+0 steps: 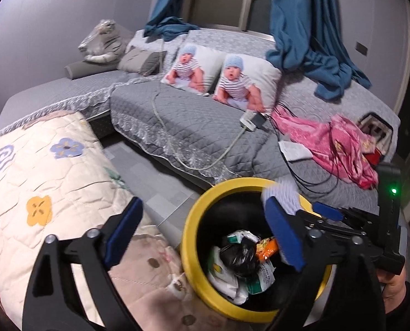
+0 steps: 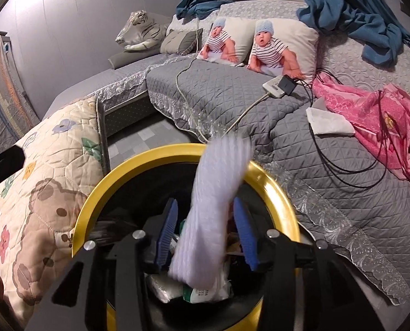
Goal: Collect trash
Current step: 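Open both tools to drop the bag and sponge into the bin, then move both open tools back over the orange peel and pink tube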
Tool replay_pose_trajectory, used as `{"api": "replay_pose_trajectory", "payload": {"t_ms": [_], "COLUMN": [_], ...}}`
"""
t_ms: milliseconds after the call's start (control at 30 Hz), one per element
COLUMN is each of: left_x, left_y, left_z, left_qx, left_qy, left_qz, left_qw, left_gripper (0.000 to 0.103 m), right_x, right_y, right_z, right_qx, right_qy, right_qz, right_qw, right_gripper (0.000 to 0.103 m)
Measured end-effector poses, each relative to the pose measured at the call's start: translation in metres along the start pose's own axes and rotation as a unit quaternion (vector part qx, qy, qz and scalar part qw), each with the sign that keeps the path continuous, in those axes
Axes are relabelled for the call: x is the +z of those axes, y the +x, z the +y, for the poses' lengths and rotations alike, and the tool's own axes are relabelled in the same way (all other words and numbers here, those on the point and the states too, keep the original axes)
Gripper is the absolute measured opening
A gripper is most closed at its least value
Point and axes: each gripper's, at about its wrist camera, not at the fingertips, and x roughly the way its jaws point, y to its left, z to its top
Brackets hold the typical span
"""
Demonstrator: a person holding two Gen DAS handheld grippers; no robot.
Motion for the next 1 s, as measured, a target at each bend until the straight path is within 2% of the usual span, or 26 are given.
{"api": "replay_pose_trajectory", "payload": {"t_ms": [100,167,367,500,733,900,1000], "left_x": [0.001,0.001,-0.008,-0.027,-0.07,-0.103,-0.113], "left_y": [-0.01,-0.019,-0.059,-0.098,-0.16,-0.18,-0.181], "left_z": [0.018,0.036,0.109,0.17,0.256,0.293,0.298], "left_qx": [0.026,0.048,0.126,0.196,0.275,0.297,0.297], "left_qy": [-0.016,-0.03,-0.068,-0.095,-0.144,-0.183,-0.195], "left_qz": [-0.007,-0.011,-0.018,-0.014,-0.003,0.011,0.013], "left_qw": [0.9995,0.9983,0.9895,0.9759,0.9507,0.937,0.9345], "left_gripper": [0.093,0.094,0.094,0.094,0.094,0.094,0.094], "right_x": [0.002,0.002,0.008,0.013,0.018,0.018,0.018], "right_y": [-0.005,-0.008,-0.015,-0.019,-0.019,-0.02,-0.021], "right_z": [0.001,0.005,0.042,0.077,0.133,0.162,0.177], "right_qx": [-0.005,0.006,0.05,0.083,0.122,0.135,0.141], "right_qy": [0.002,0.005,-0.024,-0.05,-0.094,-0.117,-0.129], "right_qz": [-0.01,-0.014,-0.027,-0.033,-0.03,-0.027,-0.026], "right_qw": [1.0,1.0,0.998,0.995,0.988,0.984,0.981], "right_gripper": [0.046,0.051,0.054,0.054,0.055,0.055,0.055]}}
